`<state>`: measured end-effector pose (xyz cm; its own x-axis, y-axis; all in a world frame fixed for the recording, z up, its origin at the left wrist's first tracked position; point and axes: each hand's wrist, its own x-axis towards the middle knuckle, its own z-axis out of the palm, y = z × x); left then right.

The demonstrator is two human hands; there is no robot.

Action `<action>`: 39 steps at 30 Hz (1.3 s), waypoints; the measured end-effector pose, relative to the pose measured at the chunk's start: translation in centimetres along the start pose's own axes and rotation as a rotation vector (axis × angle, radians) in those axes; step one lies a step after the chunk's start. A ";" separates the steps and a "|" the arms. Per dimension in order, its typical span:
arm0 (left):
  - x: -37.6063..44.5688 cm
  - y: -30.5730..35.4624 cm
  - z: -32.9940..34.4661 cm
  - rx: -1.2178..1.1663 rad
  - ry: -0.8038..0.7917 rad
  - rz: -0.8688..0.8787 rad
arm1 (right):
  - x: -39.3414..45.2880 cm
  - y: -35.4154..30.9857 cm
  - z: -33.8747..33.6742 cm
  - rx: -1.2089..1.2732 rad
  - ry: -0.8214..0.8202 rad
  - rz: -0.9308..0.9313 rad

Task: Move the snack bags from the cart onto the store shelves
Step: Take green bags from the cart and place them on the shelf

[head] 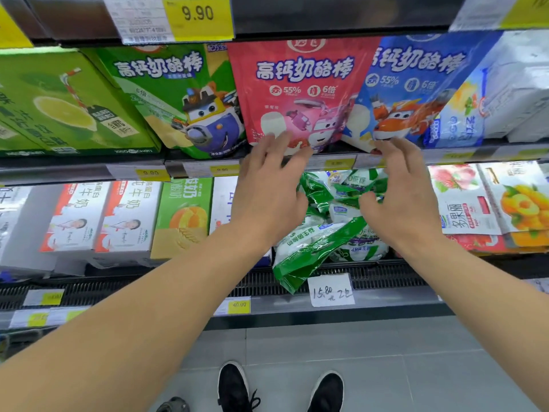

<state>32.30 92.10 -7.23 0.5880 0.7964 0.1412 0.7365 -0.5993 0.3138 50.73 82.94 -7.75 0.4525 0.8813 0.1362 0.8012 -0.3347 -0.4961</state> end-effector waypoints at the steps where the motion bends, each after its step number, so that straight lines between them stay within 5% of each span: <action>1: 0.2 1.0 0.3 0.061 -0.009 0.011 | 0.1 0.9 -0.8 -0.044 -0.015 0.019; 7: 1.3 2.7 2.4 0.158 -0.035 -0.072 | 2.7 3.6 -1.3 -0.351 -0.181 -0.028; 24: 1.6 4.7 3.4 0.031 -0.081 -0.208 | 4.6 6.8 -1.4 0.028 -0.131 -0.149; 30: 2.3 5.9 3.6 -0.327 0.140 -0.373 | 5.3 5.5 0.0 0.287 0.061 0.128; 39: 3.7 5.7 2.8 -0.305 0.265 -0.425 | 7.7 3.1 0.9 0.129 0.251 0.281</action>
<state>39.61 91.42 -7.51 0.1295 0.9784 0.1611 0.7367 -0.2036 0.6448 56.33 89.04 -9.00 0.7418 0.6468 0.1770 0.5836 -0.4926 -0.6455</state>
